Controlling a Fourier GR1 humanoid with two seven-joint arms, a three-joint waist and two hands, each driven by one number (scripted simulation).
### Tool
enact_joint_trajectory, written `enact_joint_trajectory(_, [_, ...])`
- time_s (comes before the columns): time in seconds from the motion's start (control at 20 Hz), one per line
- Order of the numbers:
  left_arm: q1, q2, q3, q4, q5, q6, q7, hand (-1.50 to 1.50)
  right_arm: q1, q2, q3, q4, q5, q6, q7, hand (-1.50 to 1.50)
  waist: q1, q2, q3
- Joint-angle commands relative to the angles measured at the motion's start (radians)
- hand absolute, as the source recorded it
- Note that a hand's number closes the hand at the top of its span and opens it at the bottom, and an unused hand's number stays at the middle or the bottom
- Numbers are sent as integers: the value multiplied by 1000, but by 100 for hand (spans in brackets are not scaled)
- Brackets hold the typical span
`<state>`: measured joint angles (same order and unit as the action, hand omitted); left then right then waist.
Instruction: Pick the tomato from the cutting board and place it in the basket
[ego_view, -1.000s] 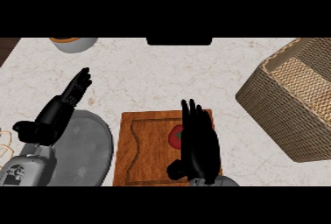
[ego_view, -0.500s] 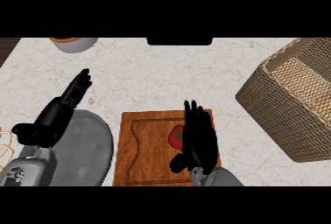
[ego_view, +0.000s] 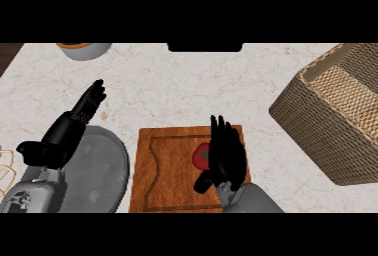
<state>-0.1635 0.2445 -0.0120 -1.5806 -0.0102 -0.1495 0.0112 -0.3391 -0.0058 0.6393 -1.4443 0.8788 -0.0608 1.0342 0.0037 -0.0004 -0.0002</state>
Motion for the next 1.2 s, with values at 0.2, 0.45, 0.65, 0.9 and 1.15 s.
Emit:
enact_joint_trajectory(0.2, [-44,24,61,17,24,-54,5,0,22,5,48,93,-46,3,-21,150,-2,0,0])
enact_joint_trajectory(0.45, [-23,-20,33,25,-21,-32,-4,0,-16,5,93,156,-41,-63,-23,150,1,1,0])
enact_joint_trajectory(0.65, [-27,-22,46,30,-20,-32,-34,0,-49,5,141,132,23,9,1,150,0,0,0])
enact_joint_trajectory(0.9, [-65,-33,39,71,-29,-39,-7,0,-135,5,65,220,43,-35,-7,150,1,2,0])
enact_joint_trajectory(1.15, [-16,-42,14,2,-45,-25,-4,0,-252,6,-162,310,80,-54,181,150,10,5,0])
